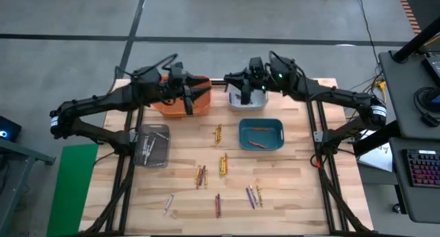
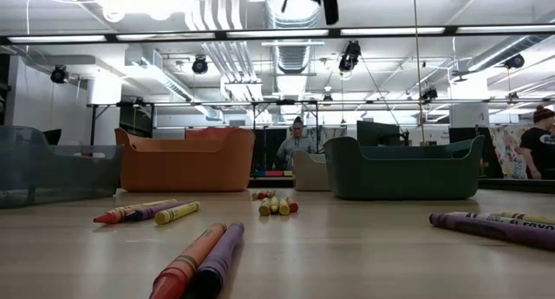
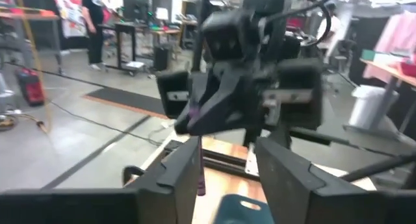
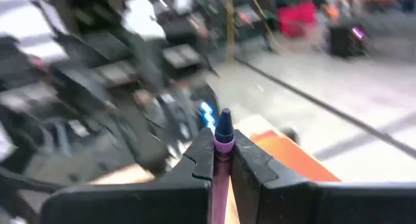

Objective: Sort crayons
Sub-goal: Put the violet crayon into the gray bin

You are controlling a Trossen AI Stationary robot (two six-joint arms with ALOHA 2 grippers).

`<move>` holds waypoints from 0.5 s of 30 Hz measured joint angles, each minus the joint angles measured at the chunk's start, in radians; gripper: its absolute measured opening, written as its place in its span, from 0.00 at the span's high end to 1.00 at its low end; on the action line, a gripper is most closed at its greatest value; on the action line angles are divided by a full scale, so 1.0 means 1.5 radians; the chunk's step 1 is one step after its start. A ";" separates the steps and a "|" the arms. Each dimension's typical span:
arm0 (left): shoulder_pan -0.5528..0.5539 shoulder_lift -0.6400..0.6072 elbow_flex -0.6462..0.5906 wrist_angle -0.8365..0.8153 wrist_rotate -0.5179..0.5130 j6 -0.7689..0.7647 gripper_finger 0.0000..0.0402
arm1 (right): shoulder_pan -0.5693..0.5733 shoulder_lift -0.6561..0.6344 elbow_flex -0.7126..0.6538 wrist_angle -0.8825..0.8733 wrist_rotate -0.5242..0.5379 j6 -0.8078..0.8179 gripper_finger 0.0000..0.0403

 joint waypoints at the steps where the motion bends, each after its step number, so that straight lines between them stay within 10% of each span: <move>1: 0.008 -0.009 0.000 -0.006 0.000 0.000 0.66 | -0.012 0.006 0.014 -0.040 0.000 -0.008 0.96; 15: 0.109 -0.086 0.000 -0.054 -0.002 0.001 0.65 | -0.142 0.240 0.243 -0.582 -0.003 -0.234 0.97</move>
